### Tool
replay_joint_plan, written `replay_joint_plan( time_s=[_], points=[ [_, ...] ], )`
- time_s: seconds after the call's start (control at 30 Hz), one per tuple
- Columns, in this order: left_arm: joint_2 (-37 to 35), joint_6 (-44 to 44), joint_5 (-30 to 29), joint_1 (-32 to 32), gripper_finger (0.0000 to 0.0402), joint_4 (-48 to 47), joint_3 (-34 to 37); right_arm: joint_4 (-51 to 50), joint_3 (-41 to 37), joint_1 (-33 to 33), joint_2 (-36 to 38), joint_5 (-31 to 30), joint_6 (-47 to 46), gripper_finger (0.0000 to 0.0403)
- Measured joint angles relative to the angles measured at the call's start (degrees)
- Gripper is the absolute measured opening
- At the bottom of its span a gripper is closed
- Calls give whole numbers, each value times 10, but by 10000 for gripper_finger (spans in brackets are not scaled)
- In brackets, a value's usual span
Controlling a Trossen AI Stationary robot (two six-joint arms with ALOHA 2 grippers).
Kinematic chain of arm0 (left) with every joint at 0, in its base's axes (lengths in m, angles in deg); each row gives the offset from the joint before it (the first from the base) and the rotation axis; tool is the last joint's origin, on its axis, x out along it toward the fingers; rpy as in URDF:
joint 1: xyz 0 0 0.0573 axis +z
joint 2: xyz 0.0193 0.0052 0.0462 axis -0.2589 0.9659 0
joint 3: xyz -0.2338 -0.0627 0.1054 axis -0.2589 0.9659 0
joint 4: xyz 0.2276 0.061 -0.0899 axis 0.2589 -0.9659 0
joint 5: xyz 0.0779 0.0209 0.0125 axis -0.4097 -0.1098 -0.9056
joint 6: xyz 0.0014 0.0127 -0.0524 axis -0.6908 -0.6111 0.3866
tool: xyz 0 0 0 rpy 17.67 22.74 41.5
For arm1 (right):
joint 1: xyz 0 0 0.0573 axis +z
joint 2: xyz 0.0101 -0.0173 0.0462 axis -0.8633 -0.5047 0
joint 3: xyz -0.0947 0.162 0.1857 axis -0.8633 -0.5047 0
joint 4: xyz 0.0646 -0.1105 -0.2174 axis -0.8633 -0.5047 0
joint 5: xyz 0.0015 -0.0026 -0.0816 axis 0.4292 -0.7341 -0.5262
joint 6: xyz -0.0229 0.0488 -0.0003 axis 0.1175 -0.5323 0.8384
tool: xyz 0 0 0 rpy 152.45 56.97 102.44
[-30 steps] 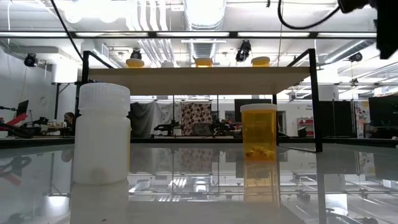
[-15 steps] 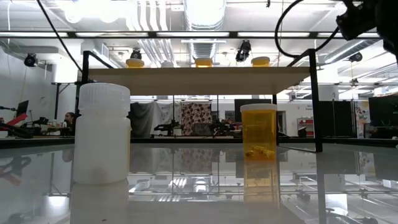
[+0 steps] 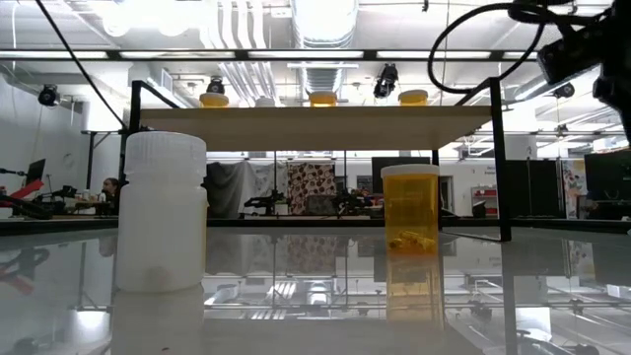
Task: Pick and place medicine bottles onto shelf by color
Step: Put the right white pill bottle on the shelf
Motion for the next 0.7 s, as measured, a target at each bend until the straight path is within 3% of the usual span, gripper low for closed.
replay_joint_plan(
  time_s=[0.47,0.7],
  points=[
    [-8,-3,0,0,267,11,3,47,-70,0,7,1,39,236],
    [-7,-4,1,0,267,11,3,54,-70,0,7,1,39,197]
  ],
)
